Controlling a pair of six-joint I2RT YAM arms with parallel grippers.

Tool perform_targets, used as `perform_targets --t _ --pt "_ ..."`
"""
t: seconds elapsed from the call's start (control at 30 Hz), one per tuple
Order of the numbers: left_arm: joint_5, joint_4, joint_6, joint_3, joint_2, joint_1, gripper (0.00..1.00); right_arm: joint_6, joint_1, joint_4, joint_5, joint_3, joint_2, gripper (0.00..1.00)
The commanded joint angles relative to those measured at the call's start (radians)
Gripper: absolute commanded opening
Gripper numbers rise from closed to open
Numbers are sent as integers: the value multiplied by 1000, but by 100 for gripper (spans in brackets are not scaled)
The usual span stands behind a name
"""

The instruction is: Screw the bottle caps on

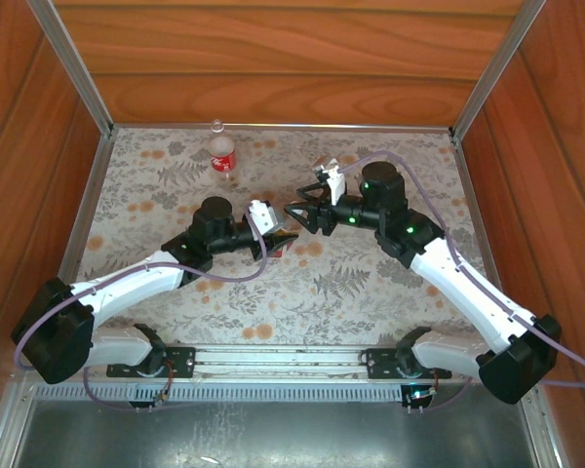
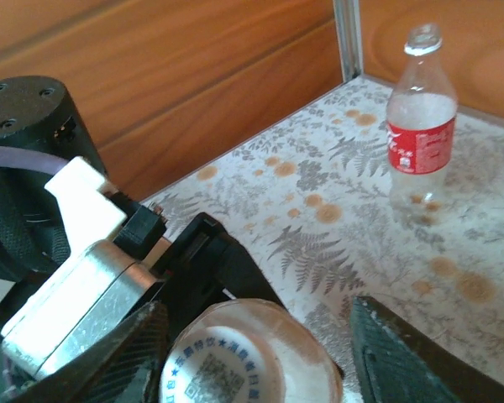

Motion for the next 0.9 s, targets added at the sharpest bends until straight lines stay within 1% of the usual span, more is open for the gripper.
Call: perform_targets --t 0.0,0.03,0.1,0.13,0.2,0.23,0.27,0.3,0.33,0.37,0.4,0.5,0.6,0.73,0.87 --pt "20 23 -15 20 6 8 48 -16 7 -7 -67 5 11 56" --pt "18 23 -16 21 8 8 48 -13 7 -5 -70 3 11 51" --pt "15 23 -19 22 11 7 48 1 7 10 -58 -9 8 37" --pt "11 23 -19 23 12 8 48 6 7 16 -55 -14 5 32" --pt "-4 23 -20 23 13 7 50 7 7 18 -40 -15 0 28" --pt "-11 23 -21 23 12 8 52 10 7 18 -28 -16 -1 27" --pt "-17 23 -21 23 14 8 61 13 7 22 -14 -15 -2 26" --pt "-22 23 -20 22 14 7 75 17 7 21 9 -14 -4 26" --pt "-28 23 -18 20 12 8 85 19 7 20 31 -15 -4 26" --pt "-43 22 -19 13 8 8 94 22 7 16 66 -14 -2 27" --pt "-64 22 -24 2 0 8 100 27 5 6 112 -9 2 27" --pt "-137 23 -44 -60 -41 8 100 21 -11 -45 255 23 38 27" --pt "-198 30 -77 -135 -80 11 100 0 -54 -53 332 60 96 27" --pt "-333 102 -117 -249 -93 12 100 -41 -123 -1 394 127 222 25" --pt "-407 208 -168 -337 -99 12 100 -90 -179 95 402 236 379 25"
